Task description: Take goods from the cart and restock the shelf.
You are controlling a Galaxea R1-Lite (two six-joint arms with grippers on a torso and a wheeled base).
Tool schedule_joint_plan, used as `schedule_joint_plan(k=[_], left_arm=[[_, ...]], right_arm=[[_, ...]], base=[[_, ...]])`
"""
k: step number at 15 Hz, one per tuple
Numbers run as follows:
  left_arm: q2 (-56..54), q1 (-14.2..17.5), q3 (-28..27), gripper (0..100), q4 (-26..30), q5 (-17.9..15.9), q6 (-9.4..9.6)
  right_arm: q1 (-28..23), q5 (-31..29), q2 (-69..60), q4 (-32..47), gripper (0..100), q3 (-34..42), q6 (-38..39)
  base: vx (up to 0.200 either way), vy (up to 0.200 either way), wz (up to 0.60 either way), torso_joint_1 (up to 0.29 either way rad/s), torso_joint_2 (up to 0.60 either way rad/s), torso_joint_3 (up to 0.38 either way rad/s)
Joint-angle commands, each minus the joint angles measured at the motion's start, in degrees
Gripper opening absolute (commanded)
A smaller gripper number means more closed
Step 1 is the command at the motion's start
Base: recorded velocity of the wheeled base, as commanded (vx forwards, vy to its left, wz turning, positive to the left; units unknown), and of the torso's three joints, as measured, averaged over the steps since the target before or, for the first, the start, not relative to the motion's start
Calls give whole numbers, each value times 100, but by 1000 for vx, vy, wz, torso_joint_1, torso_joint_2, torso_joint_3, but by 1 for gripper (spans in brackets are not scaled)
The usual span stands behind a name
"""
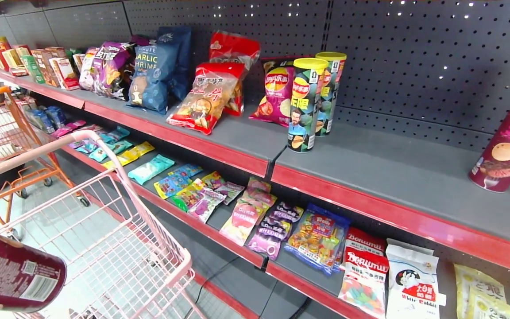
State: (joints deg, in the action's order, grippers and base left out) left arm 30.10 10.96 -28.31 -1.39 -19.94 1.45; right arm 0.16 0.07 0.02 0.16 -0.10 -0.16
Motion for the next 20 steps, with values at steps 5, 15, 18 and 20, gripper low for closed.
schedule_joint_plan(k=[5, 15, 18, 20], left_arm=[[-435, 3, 132, 0, 350, -10, 145], [-610, -15, 220, 0, 394, -18, 224], [-628, -15, 238, 0, 394, -18, 224], [-628, -15, 238, 0, 394, -18, 224]], right_arm=[[2, 1, -2, 2, 100, 1, -2], [2, 1, -2, 2, 100, 1, 7], [2, 1, -2, 2, 100, 1, 7], [2, -7, -2, 2, 100, 1, -2]], base=[[0, 0, 0, 228, -563, -340], [0, 0, 0, 169, -380, -215], [0, 0, 0, 32, -89, -45], [0, 0, 0, 0, 0, 0]])
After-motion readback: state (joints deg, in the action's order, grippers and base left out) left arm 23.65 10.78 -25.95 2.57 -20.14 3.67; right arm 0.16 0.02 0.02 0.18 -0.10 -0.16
